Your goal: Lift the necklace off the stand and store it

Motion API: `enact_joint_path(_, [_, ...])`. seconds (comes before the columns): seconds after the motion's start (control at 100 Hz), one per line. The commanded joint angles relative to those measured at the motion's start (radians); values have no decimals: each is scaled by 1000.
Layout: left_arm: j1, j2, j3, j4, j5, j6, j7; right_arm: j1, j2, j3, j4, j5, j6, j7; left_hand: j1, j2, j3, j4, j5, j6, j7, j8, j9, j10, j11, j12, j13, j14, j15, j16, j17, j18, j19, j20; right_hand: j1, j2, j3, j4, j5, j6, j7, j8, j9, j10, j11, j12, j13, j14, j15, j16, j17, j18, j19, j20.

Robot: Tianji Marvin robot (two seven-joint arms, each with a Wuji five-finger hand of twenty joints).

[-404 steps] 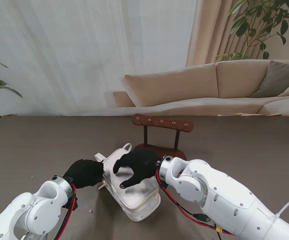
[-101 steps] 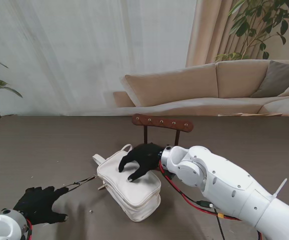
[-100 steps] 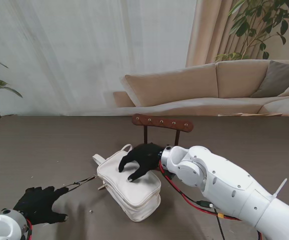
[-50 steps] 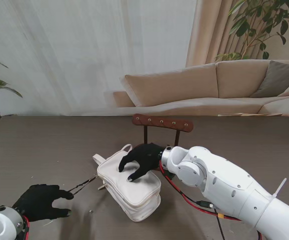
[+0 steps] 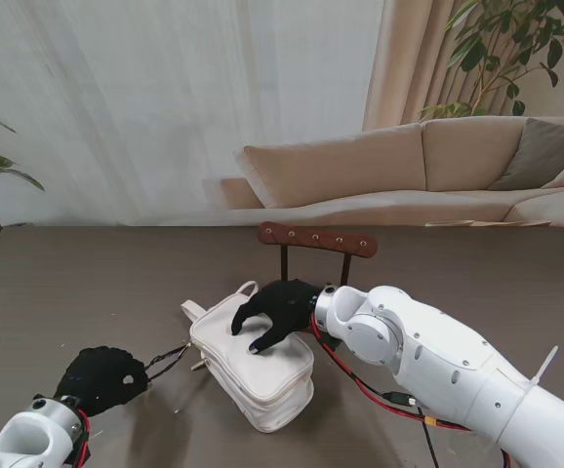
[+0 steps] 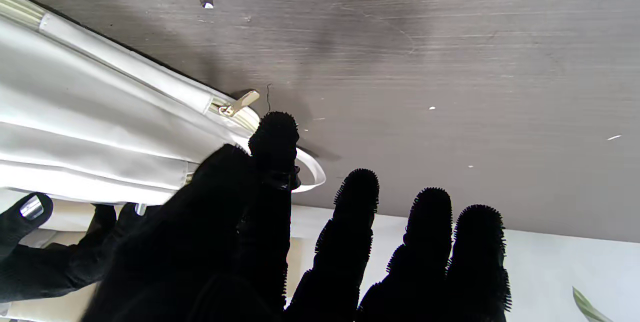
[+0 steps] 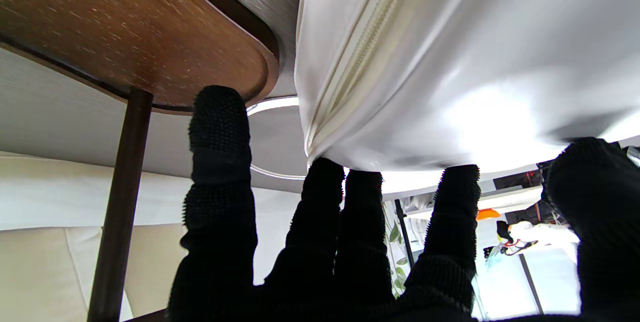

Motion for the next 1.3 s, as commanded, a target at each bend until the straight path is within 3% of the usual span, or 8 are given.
enact_joint_path(0.0, [-8, -8, 14, 11, -5, 7, -7, -31, 14, -18, 49, -18, 5, 37, -17, -87, 94, -21, 34, -19, 88, 2, 11, -13, 9, 15, 36, 10, 9, 17, 13, 32, 18, -10, -13, 15, 13, 15, 70, 231, 90, 23, 66, 85, 69, 32, 76, 255, 84, 36, -584, -8, 13, -17])
enact_joint_path(0.14, [-28, -6, 37, 23, 21, 29, -7, -32, 14, -17, 48, -15, 6, 37, -107, -204, 219, -50, -99, 21, -10, 102, -43, -6, 4, 29, 16, -1, 4, 9, -6, 20, 21, 1, -10, 14, 13, 15, 71, 232, 90, 23, 66, 87, 69, 32, 77, 255, 84, 36, -585, -8, 13, -17])
enact_joint_path(0.21, [-34, -6, 45, 26, 26, 41, -3, -34, 14, -15, 46, -16, 7, 38, -238, -177, 345, 6, -163, 75, -183, 94, -84, 1, -2, 33, -6, -7, -3, 1, -32, 11, 21, 11, -12, 15, 12, 14, 70, 232, 90, 23, 67, 86, 70, 32, 80, 255, 85, 36, -583, -9, 14, -17])
enact_joint_path(0.44, [-37, -3, 40, 18, -4, 43, -37, -40, 17, -8, 44, -17, 5, 41, -316, -169, 274, 5, -310, 52, -382, -44, -165, 7, -23, 33, -42, -11, -13, -11, -87, -6, 32, 32, -11, 14, 12, 15, 71, 233, 91, 23, 68, 90, 70, 32, 79, 256, 84, 36, -583, -8, 14, -17])
enact_joint_path(0.62, [-30, 0, 13, 5, -102, 10, -85, -42, 17, -5, 39, -16, 4, 43, -294, -124, 214, 7, -147, 0, -171, 101, -141, 6, 23, 116, -2, -46, 3, -5, -172, -44, 206, 108, -11, 14, 12, 14, 71, 234, 91, 23, 67, 93, 70, 32, 81, 255, 84, 36, -582, -7, 15, -17])
enact_joint_path(0.84, [-34, -14, 25, 16, -162, 40, -3, -47, 15, -7, 32, -11, 4, 40, 180, 12, -35, -10, -63, -15, 101, 120, -55, 6, 52, 157, 36, -37, 15, 8, -220, -51, 413, 47, -12, 14, 12, 15, 71, 233, 92, 23, 65, 93, 70, 32, 80, 255, 84, 36, -583, -6, 14, -17])
enact_joint_path(1.04, [-43, -20, 38, 44, -109, 15, 73, -51, 16, -5, 27, -11, 1, 40, 113, -132, 191, -37, 2, -49, 142, 30, 3, -21, 105, 204, 105, -50, 35, 38, -202, -39, 526, -21, -12, 14, 13, 15, 70, 233, 92, 23, 64, 93, 69, 31, 78, 258, 83, 36, -584, -6, 14, -17])
enact_joint_path(1.29, [-51, -31, 53, 70, -89, 12, 172, -57, 18, 5, 24, -13, -2, 42, 7, -298, 297, -56, -271, 19, 399, 278, -99, -14, 162, 288, 98, -69, 29, 42, -231, -58, 564, -26, -12, 12, 13, 14, 71, 234, 91, 22, 63, 94, 69, 31, 78, 256, 83, 36, -584, -5, 14, -18])
